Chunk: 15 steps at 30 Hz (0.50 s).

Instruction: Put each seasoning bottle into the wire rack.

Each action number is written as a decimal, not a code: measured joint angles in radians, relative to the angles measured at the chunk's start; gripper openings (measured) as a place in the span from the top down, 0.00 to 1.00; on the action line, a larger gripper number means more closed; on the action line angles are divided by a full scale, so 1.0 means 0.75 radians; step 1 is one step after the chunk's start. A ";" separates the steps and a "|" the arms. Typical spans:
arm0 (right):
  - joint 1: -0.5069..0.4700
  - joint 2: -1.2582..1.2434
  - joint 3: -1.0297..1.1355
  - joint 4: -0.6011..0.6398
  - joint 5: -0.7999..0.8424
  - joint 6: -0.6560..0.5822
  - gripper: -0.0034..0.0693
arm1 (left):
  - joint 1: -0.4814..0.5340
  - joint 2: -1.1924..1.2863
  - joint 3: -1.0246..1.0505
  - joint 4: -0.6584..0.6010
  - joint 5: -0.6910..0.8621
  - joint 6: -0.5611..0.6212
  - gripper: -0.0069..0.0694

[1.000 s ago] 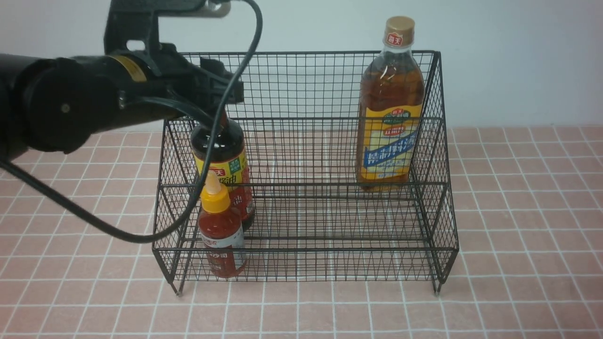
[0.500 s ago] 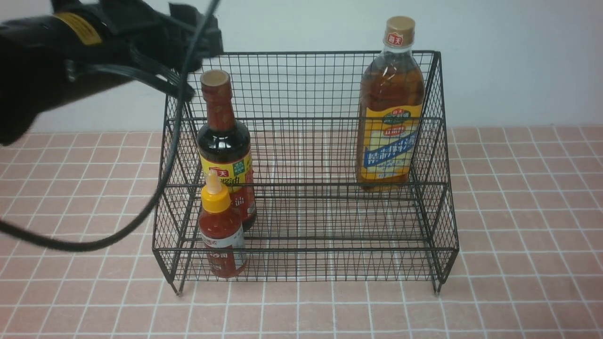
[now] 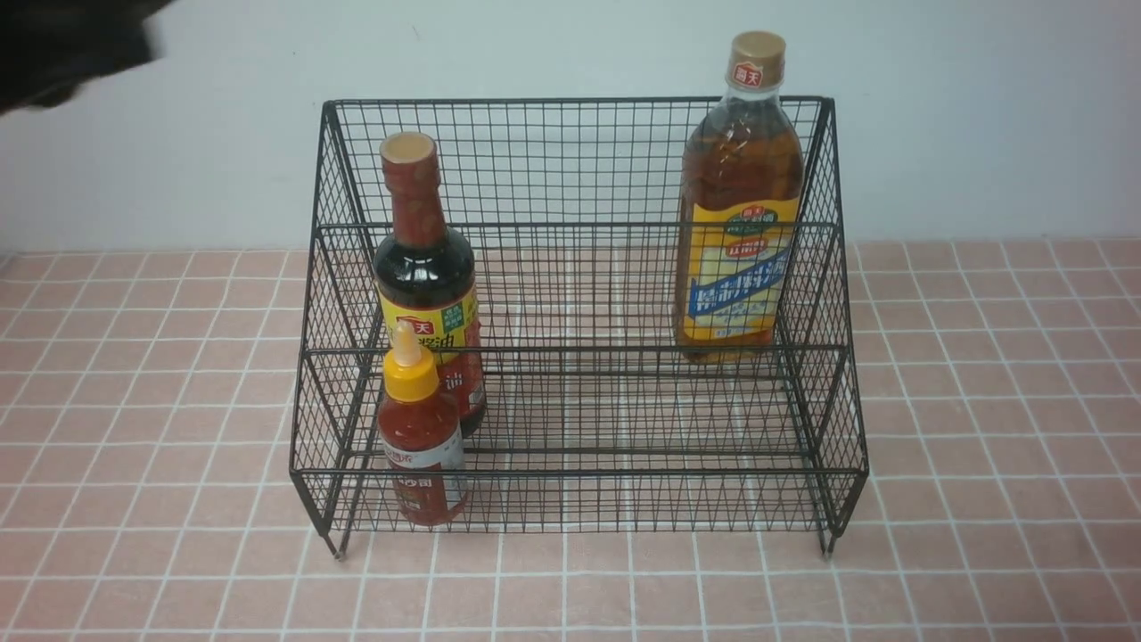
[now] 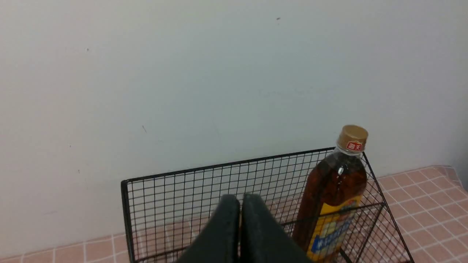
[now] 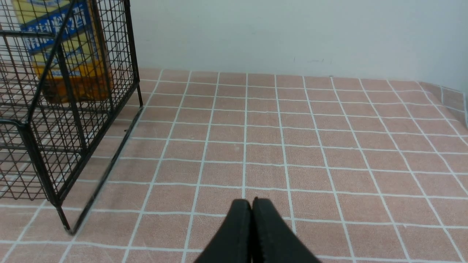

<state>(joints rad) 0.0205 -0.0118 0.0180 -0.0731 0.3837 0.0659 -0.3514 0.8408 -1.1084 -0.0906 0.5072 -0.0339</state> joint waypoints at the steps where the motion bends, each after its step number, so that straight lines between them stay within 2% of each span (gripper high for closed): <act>1: 0.000 0.000 0.000 0.000 0.000 0.000 0.97 | 0.000 -0.035 0.000 0.000 0.033 0.000 0.92; 6: 0.000 0.000 0.000 0.000 0.000 0.000 0.97 | 0.000 -0.187 0.000 0.000 0.190 0.002 0.92; 15: 0.000 0.000 0.000 0.000 0.000 0.000 0.97 | 0.000 -0.278 0.000 0.000 0.231 0.014 0.92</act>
<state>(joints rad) 0.0205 -0.0118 0.0180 -0.0731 0.3837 0.0659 -0.3514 0.6323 -1.1084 -0.0906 0.6803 -0.0236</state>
